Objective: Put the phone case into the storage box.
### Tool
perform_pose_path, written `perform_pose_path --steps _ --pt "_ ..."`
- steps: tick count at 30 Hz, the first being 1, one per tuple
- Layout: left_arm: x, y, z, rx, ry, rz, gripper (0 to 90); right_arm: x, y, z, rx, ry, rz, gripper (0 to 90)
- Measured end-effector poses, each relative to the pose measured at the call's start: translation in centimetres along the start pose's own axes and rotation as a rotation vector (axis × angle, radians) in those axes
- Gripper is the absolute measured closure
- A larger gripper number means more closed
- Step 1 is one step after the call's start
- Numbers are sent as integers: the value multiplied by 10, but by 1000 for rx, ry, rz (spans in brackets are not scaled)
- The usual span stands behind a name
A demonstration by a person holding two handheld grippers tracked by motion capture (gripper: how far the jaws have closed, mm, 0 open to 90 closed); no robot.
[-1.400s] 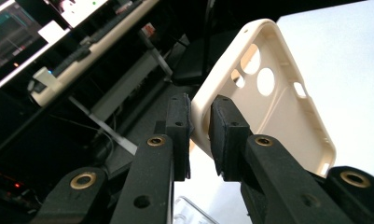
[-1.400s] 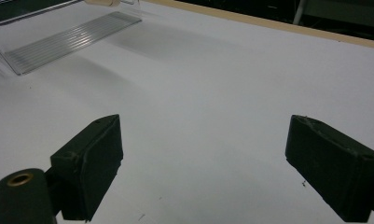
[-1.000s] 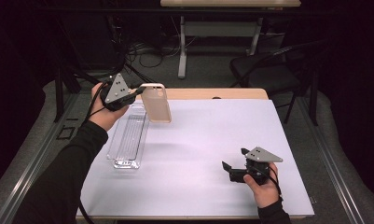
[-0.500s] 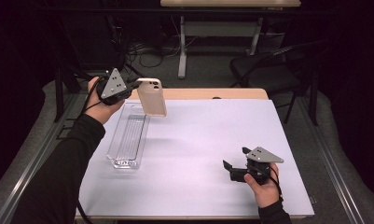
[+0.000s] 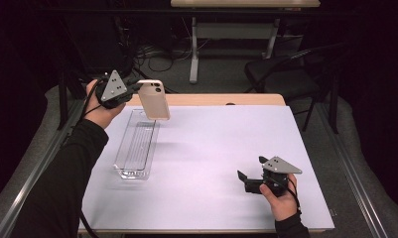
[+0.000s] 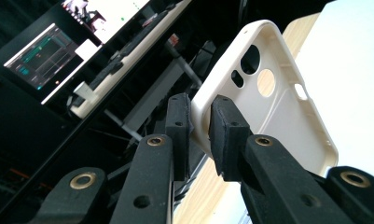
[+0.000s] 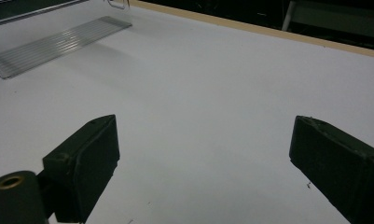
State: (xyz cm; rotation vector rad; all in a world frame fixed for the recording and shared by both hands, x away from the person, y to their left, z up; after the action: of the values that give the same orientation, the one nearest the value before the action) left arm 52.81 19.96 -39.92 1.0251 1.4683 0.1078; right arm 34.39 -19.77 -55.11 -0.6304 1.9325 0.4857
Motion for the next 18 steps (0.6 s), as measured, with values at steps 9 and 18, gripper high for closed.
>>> perform_pose_path --steps 9,18 --pt "4 12 -1 -21 17 17 787 1 0 1 5 0 -6 40" --pt "17 22 -1 -38 39 16 788 2 -1 1 6 6 -10 32"
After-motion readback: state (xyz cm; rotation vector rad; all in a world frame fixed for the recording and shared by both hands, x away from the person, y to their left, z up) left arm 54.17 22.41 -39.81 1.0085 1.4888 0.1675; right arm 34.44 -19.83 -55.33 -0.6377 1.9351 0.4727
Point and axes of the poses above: each handheld gripper's, and its own axes: z roughly forward along the jaws, x roughly out of its underside, y roughly to its left, the point moved 7 cm from there along z, roughly forward along the jaws, and after that the axes turned 7 degrees about -x, right-handed, at the moved point
